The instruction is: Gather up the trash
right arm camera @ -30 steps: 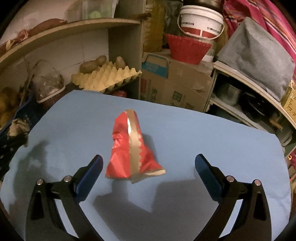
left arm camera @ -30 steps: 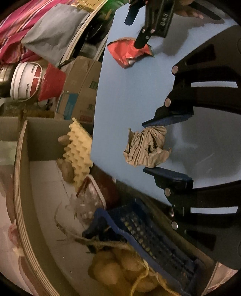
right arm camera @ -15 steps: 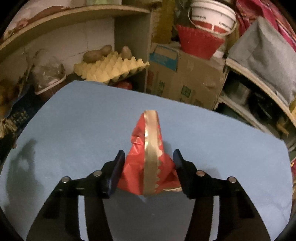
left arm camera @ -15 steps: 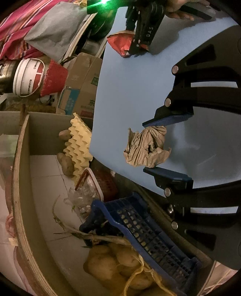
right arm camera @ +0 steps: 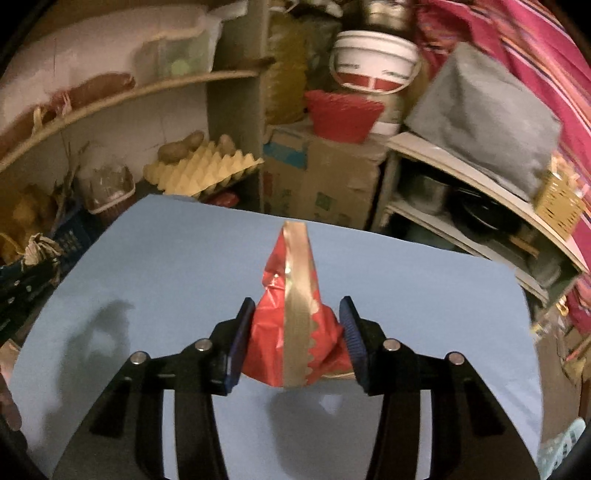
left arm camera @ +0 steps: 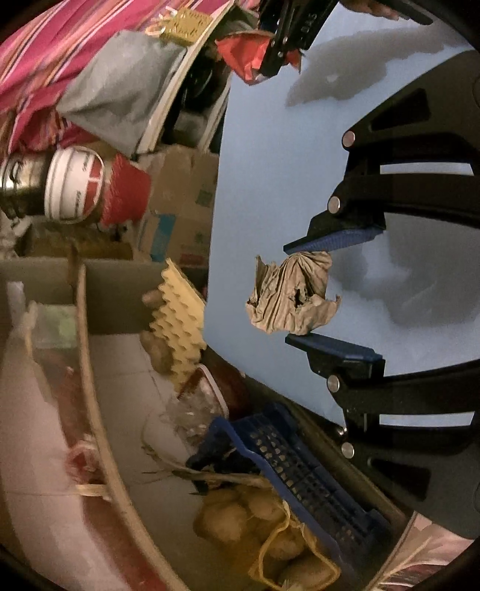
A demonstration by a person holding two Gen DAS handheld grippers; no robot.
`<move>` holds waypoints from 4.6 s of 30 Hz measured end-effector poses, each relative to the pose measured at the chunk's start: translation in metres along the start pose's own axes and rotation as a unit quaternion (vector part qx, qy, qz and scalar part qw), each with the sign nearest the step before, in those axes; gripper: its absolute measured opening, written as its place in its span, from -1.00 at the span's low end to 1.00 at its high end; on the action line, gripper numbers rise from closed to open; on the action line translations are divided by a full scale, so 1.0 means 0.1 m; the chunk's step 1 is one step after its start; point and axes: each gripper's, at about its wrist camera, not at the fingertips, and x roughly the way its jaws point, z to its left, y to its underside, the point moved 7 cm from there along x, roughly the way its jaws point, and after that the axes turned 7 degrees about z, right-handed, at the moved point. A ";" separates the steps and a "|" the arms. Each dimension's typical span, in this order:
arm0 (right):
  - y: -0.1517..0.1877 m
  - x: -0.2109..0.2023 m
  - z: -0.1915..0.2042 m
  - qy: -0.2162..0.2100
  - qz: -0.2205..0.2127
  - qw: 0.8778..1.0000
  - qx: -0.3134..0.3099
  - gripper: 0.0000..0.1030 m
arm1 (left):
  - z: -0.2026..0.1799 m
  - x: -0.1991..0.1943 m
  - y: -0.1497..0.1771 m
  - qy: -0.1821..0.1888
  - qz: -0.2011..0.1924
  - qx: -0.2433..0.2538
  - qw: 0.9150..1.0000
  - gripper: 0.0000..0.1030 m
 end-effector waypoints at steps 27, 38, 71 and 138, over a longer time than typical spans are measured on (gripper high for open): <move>1.68 -2.05 -2.62 0.115 -0.036 0.985 0.121 -0.09 | -2.96 -1.38 0.79 0.155 -0.023 0.110 0.982 -0.19; 2.40 -2.19 -3.57 0.151 -0.016 0.975 0.161 -0.09 | -4.07 -1.40 1.23 0.207 -0.001 0.160 0.965 -0.19; 2.99 -2.01 -4.43 0.159 0.004 0.959 0.234 -0.07 | -5.38 -1.67 1.63 0.241 -0.001 0.212 0.947 0.89; 3.18 -2.23 -0.71 0.090 -0.151 0.977 0.118 0.91 | -1.31 -2.34 2.58 0.067 -0.118 0.062 0.989 0.90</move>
